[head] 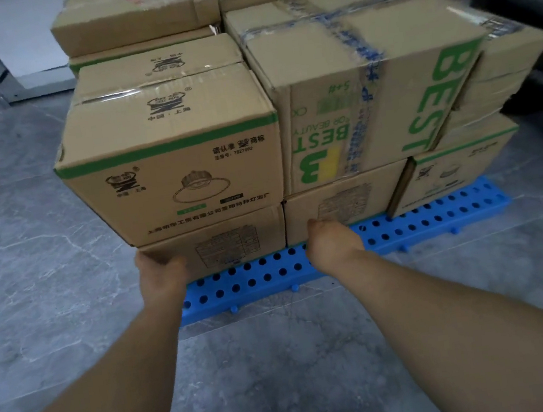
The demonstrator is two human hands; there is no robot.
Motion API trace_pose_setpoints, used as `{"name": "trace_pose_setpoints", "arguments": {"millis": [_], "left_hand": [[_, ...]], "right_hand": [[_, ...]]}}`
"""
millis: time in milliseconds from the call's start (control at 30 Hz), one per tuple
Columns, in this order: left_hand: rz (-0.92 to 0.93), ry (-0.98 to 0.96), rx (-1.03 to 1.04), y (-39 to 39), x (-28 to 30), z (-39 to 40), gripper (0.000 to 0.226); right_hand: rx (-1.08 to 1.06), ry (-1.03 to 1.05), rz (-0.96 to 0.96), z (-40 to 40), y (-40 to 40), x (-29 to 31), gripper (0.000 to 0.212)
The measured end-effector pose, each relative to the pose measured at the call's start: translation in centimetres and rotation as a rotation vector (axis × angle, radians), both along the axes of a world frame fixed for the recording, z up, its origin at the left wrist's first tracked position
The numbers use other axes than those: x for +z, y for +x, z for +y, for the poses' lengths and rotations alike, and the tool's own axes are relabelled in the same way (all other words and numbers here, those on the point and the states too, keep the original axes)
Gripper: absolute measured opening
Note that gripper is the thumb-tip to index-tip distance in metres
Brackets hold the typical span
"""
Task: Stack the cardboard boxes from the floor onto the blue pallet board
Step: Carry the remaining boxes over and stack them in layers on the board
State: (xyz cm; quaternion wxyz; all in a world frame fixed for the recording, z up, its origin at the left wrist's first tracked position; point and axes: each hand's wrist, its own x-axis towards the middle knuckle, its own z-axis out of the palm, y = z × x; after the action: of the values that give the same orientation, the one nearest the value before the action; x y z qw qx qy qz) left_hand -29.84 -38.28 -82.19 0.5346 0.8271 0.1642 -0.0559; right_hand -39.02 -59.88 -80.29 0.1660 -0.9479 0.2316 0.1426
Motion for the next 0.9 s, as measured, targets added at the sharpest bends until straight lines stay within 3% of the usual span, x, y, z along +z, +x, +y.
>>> {"name": "trace_pose_setpoints", "arguments": {"millis": [100,167,267,333,467,533,600,633,767,900], "left_hand": [[0.085,0.042,0.108,-1.5,-0.3,-2.1,0.057],[0.155,0.068,0.178,-2.5,-0.5,-3.1,0.053],[0.066,0.109,0.101,-4.1,-0.5,-5.7,0.007],[0.031,0.099,-0.005,-5.0,-0.4,-8.0,0.018],[0.094,0.165,-0.191,-6.7,0.7,-14.5,0.015],[0.087,0.114,-0.214,-7.6,1.4,-18.2,0.005],[0.082,0.068,-0.255,-8.5,2.0,-22.0,0.031],[0.087,0.055,-0.274,-8.8,2.2,-23.6,0.033],[0.132,-0.002,-0.306,-9.6,2.3,-29.4,0.029],[0.173,-0.046,-0.305,-9.9,2.0,-33.6,0.024]], "right_hand": [[-0.025,-0.017,0.013,-2.4,-1.7,0.3,0.008],[-0.044,-0.044,0.022,-4.6,-2.2,1.0,0.01],[-0.061,-0.049,0.006,-7.7,-2.5,1.8,0.017],[-0.076,-0.025,-0.008,-9.6,-2.8,2.0,0.017],[-0.128,0.049,-0.054,-13.3,-3.5,1.3,0.021],[-0.17,0.077,-0.076,-14.9,-4.0,0.9,0.023],[-0.209,0.104,-0.096,-16.7,-4.6,0.5,0.021],[-0.23,0.121,-0.102,-17.6,-4.9,0.3,0.02],[-0.337,0.155,-0.139,-22.0,-6.6,-0.5,0.013],[-0.461,0.147,-0.196,-26.5,-8.2,-1.4,0.022]]}}
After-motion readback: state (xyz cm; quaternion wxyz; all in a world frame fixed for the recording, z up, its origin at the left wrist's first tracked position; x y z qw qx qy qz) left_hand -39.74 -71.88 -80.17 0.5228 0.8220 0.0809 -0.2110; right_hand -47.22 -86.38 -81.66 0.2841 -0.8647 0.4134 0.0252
